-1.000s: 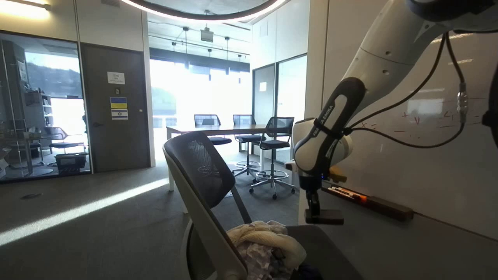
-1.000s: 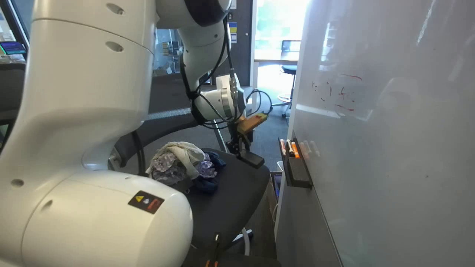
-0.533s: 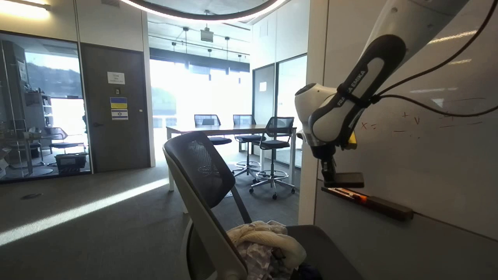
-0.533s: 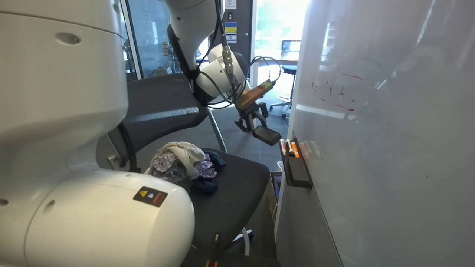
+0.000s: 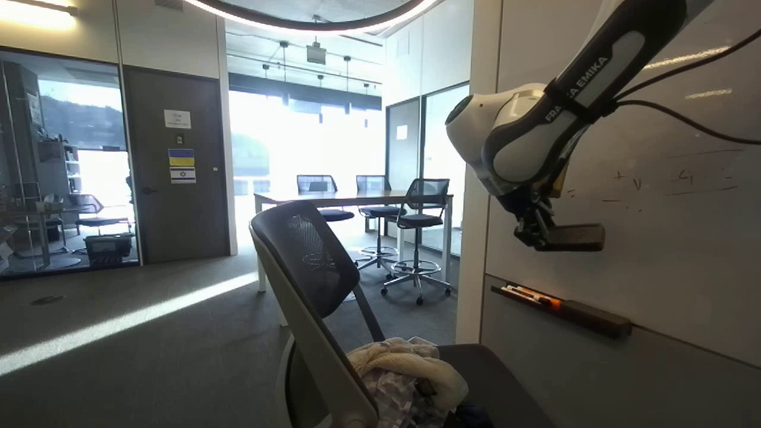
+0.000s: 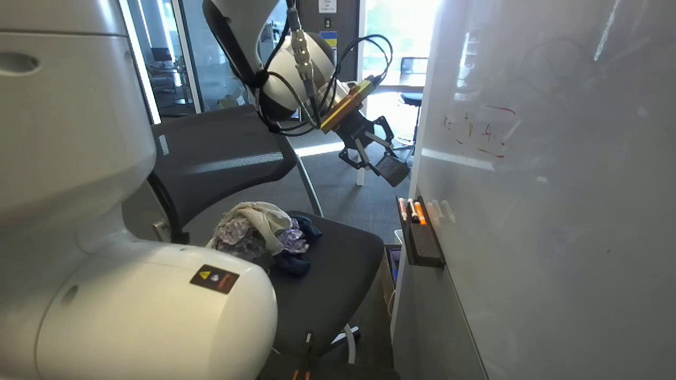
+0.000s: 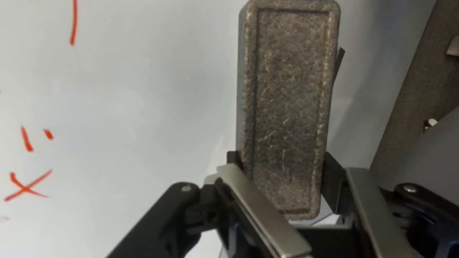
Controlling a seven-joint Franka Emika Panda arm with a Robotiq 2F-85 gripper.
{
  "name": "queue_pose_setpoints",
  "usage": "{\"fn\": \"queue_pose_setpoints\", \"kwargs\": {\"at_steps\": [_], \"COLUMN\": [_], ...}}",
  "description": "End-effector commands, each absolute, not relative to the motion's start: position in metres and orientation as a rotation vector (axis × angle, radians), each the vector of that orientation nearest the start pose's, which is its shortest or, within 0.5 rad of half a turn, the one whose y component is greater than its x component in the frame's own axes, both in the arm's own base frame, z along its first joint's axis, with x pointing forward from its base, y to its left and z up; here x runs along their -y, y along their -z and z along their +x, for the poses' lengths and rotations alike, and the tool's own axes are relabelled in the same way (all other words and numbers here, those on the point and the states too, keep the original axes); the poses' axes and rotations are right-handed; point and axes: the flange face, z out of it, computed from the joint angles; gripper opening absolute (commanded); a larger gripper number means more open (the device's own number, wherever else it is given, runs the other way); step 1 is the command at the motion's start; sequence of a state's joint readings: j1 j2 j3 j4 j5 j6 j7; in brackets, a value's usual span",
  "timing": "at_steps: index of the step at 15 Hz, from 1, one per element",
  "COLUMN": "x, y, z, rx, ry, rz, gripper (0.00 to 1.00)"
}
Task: Rub the marker off the board with the duster
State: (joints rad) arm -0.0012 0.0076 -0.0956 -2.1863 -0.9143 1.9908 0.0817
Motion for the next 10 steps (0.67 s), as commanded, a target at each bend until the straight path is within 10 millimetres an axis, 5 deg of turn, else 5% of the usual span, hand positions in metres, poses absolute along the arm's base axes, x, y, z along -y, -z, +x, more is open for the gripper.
{"fn": "queue_pose_setpoints", "kwargs": {"at_steps": [1, 6, 10], "x": [0.104, 0.133, 0.175], "y": [-0.409, -0.425, -0.408], "z": [0.498, 0.493, 0.496], "rx": [-0.143, 0.050, 0.161], "ry": [0.227, 0.189, 0.102], "rz": [2.210, 2.015, 1.861], "gripper": [0.31, 0.31, 0.31]}}
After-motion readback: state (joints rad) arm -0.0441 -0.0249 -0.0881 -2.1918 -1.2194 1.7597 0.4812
